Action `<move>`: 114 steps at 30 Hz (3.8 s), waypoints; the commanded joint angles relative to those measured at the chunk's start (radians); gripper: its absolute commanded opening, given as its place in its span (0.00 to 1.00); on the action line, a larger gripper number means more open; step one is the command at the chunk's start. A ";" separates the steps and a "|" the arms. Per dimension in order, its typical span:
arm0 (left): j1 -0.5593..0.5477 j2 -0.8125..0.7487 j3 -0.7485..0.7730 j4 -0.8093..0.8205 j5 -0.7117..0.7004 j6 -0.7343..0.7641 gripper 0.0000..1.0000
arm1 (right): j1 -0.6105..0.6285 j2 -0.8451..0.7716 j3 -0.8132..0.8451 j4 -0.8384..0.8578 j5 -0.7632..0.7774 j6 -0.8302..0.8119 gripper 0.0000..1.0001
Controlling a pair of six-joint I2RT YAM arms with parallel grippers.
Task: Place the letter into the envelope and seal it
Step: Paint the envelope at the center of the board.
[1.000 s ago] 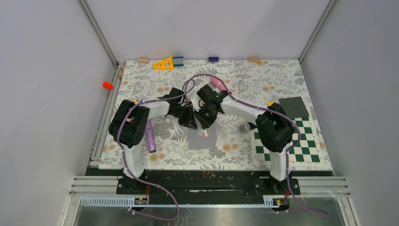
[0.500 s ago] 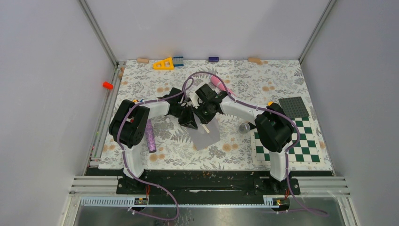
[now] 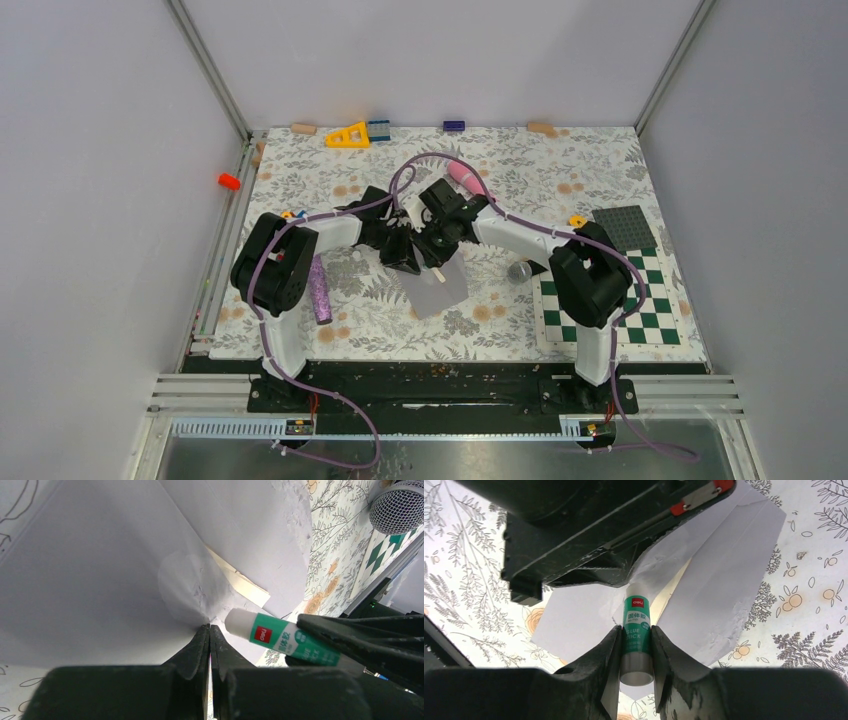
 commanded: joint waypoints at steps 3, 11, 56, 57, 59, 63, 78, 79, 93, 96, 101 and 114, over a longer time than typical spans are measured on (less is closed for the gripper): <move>-0.014 0.006 -0.021 0.005 -0.134 0.067 0.00 | 0.004 -0.002 0.015 -0.014 -0.051 0.011 0.00; -0.014 0.005 -0.025 0.004 -0.129 0.067 0.00 | 0.005 0.081 0.063 -0.017 -0.004 0.025 0.00; -0.010 0.030 0.053 -0.115 -0.224 0.152 0.00 | 0.004 0.125 0.108 0.022 0.058 0.102 0.00; -0.012 0.030 0.054 -0.115 -0.223 0.153 0.00 | 0.004 0.130 0.116 0.022 0.059 0.103 0.00; -0.016 0.029 0.054 -0.115 -0.224 0.154 0.00 | 0.005 0.140 0.130 0.022 0.063 0.111 0.00; -0.021 0.025 0.053 -0.115 -0.226 0.156 0.00 | 0.006 0.156 0.163 0.022 0.087 0.117 0.00; -0.030 0.025 0.050 -0.111 -0.232 0.159 0.00 | 0.012 0.211 0.241 0.009 0.054 0.182 0.00; -0.029 0.023 0.048 -0.107 -0.231 0.158 0.00 | 0.011 0.209 0.239 0.003 0.054 0.183 0.00; -0.020 0.027 0.045 -0.105 -0.268 0.147 0.00 | 0.012 0.050 0.060 -0.059 0.047 0.093 0.00; -0.020 0.024 0.045 -0.108 -0.276 0.147 0.00 | 0.012 0.037 0.042 -0.069 0.039 0.087 0.00; -0.020 0.021 0.043 -0.110 -0.286 0.148 0.00 | 0.012 0.010 0.013 -0.077 0.038 0.065 0.00; -0.020 0.017 0.041 -0.109 -0.289 0.148 0.00 | 0.012 -0.031 -0.060 -0.099 0.089 0.008 0.00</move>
